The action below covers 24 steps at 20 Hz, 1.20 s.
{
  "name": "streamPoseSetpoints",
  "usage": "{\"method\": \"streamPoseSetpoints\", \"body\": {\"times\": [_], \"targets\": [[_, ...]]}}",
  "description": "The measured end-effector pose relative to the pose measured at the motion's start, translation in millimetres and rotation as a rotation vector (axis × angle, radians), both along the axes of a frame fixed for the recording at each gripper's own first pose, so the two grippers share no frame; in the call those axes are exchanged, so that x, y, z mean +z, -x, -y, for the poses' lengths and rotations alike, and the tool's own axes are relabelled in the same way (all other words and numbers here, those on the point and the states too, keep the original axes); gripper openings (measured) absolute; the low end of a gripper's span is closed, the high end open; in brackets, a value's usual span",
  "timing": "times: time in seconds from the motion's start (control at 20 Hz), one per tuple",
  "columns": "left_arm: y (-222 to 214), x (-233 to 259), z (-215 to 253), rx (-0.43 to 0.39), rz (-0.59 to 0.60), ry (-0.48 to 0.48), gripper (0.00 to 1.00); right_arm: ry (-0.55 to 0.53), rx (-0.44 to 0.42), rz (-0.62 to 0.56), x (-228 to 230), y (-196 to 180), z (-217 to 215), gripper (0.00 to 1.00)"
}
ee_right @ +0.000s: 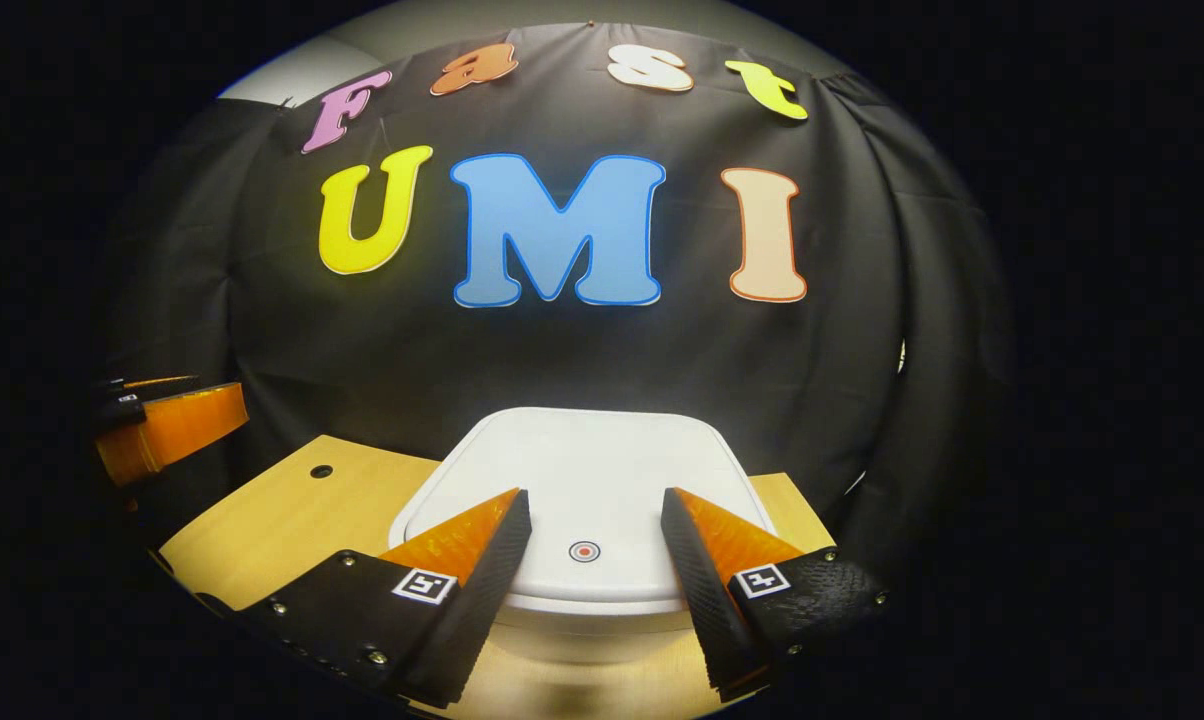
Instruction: Press the lid of the desktop garbage bin to open it, pick up the crumpled paper on the desktop and throw it into the bin, then pick up the pop can on the desktop and drop it into the bin, and finally close the garbage bin lid.
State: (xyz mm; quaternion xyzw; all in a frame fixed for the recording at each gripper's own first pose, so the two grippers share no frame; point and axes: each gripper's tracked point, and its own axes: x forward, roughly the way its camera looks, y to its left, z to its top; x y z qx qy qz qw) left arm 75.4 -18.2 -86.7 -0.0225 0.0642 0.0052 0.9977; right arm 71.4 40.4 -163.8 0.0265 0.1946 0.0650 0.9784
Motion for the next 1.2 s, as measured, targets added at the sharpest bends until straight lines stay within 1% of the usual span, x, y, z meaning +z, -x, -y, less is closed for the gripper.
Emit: {"method": "streamPoseSetpoints", "body": {"times": [0.1,0.15,0.2,0.4,0.45,0.5,0.55,0.6,0.7,0.75,0.8,0.85,0.9,0.95,1.0,1.05,1.1,1.2], "targets": [[1.7,-0.6,-0.1,0.000,0.001,-0.001,0.99,-0.015,-0.009,0.007,-2.7,0.0,-0.2,0.86],[2.3,-1.2,-0.3,0.000,0.000,0.000,0.95,-0.010,-0.008,0.004,-3.0,1.0,-0.9,0.87],[2.7,-1.4,-0.6,0.001,-0.002,0.000,0.99,-0.007,-0.009,0.013,-3.7,2.0,-0.5,0.86],[4.7,-2.1,-4.5,0.006,-0.001,-0.004,0.99,-0.020,-0.011,0.020,-0.7,0.3,0.2,0.86],[4.9,-0.5,-4.3,0.006,0.001,-0.009,0.95,-0.026,-0.012,0.018,-0.2,0.7,0.4,0.86],[5.5,0.3,-3.9,0.006,0.004,-0.014,0.95,-0.032,-0.016,0.019,0.9,0.8,0.4,0.86],[4.8,1.4,-3.8,0.005,0.007,-0.016,0.99,-0.034,-0.019,0.019,1.5,0.0,0.2,0.86],[4.2,3.3,-2.6,0.003,0.010,-0.017,0.99,-0.034,-0.023,0.018,1.0,0.5,0.3,0.86],[3.4,5.4,-0.1,-0.001,0.016,-0.019,0.95,-0.033,-0.031,0.018,1.3,0.4,0.0,0.86],[3.2,6.8,0.7,-0.002,0.020,-0.021,0.95,-0.034,-0.032,0.017,1.7,0.3,0.3,0.86],[3.0,7.8,1.5,-0.004,0.023,-0.022,0.99,-0.034,-0.032,0.017,1.5,0.4,-0.3,0.86],[2.8,9.4,2.7,-0.004,0.025,-0.022,0.95,-0.032,-0.032,0.019,1.9,0.3,-0.5,0.86],[3.1,11.2,2.8,-0.005,0.028,-0.023,0.99,-0.026,-0.030,0.021,1.8,0.5,-0.5,0.86],[3.0,12.8,3.5,-0.006,0.030,-0.023,0.99,-0.023,-0.029,0.022,1.9,0.1,0.0,0.86],[3.8,11.7,3.9,-0.006,0.030,-0.024,0.95,-0.024,-0.027,0.022,1.7,0.9,-0.2,0.85],[4.2,12.5,4.3,-0.007,0.032,-0.025,0.95,-0.027,-0.028,0.023,2.3,-0.1,0.2,0.85],[3.8,13.7,4.9,-0.008,0.033,-0.027,0.99,-0.030,-0.028,0.024,2.1,0.4,0.6,0.85],[4.8,16.9,4.9,-0.007,0.039,-0.033,0.99,-0.041,-0.024,0.021,2.9,0.3,0.4,0.85]]}}
